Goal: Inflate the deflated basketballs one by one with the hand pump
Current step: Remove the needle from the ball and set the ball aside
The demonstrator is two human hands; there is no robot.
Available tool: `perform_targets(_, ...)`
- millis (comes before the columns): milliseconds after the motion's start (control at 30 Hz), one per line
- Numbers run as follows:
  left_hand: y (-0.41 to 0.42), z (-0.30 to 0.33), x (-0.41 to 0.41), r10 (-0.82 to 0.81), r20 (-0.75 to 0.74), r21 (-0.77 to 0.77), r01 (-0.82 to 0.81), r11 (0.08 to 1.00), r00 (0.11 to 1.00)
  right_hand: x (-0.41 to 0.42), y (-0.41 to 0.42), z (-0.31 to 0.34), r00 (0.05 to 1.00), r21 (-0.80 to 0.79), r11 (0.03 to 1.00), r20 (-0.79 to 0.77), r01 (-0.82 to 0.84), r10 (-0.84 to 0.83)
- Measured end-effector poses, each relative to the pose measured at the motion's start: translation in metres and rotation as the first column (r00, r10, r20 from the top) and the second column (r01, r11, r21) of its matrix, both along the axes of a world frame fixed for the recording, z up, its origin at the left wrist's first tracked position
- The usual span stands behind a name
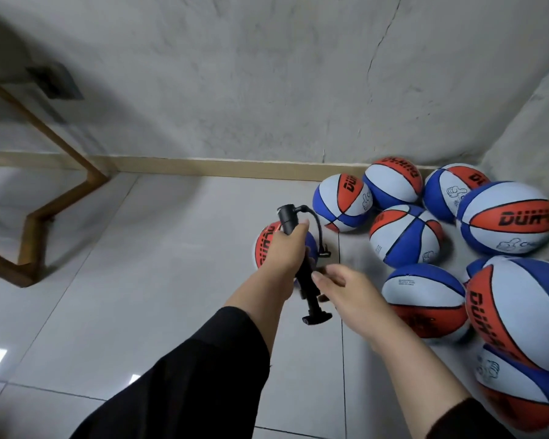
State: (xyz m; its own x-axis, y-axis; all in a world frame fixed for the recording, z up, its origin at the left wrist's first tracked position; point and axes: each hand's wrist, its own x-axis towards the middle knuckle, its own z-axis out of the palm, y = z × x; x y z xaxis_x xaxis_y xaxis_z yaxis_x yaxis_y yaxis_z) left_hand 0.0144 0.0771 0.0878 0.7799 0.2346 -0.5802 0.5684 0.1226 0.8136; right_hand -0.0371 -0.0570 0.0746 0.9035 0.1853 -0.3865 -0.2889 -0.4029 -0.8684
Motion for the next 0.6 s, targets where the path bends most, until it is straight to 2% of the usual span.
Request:
perform_targets(167, -0.009, 0.001, 0.01, -0.025, 0.015, -0.108, 0.026, 0.994, 1.0, 0.028, 0.005, -0.018, 0.999, 0.052, 0.999, -0.049, -0.008, 0.011)
perform_targets(233, -0.01, 0.0, 0.01, -0.062, 0.04, -0.102, 0.066, 0.993, 0.997, 0.036, 0.005, -0.022, 0.997, 0.075, 0.997, -0.074, 0.023, -0.018)
perform_targets(300, -0.004, -0.01, 0.012, -0.091, 0.025, 0.013, 0.091, 0.996, 0.996, 0.045, 0.001, -0.023, 0.994, 0.062, 0.993, -0.058, 0.101, -0.098)
perform_targets(367, 0.005, -0.022, 0.014, -0.091, 0.013, 0.234, 0.085, 0.968, 0.996, 0.055, -0.003, -0.024, 0.979, 0.089, 0.975, -0.058, 0.201, -0.196)
perform_targets(400, 0.011, -0.03, 0.016, -0.124, 0.011, 0.386, 0.11, 0.916, 0.992, 0.059, -0.005, -0.024, 0.97, 0.117, 0.964, -0.073, 0.239, -0.232)
perform_targets(467, 0.02, -0.046, 0.022, -0.282, -0.047, 0.638, 0.246, 0.729, 0.958, 0.067, -0.006, -0.026, 0.963, 0.132, 0.956, -0.094, 0.264, -0.253)
perform_targets(533, 0.022, -0.057, 0.03, -0.454, -0.146, 0.785, 0.382, 0.487, 0.879, 0.074, -0.007, -0.03, 0.962, 0.117, 0.958, -0.115, 0.261, -0.248)
perform_targets(600, 0.021, -0.064, 0.045, -0.568, -0.231, 0.844, 0.453, 0.286, 0.79, 0.079, -0.009, -0.035, 0.959, 0.106, 0.96, -0.14, 0.261, -0.245)
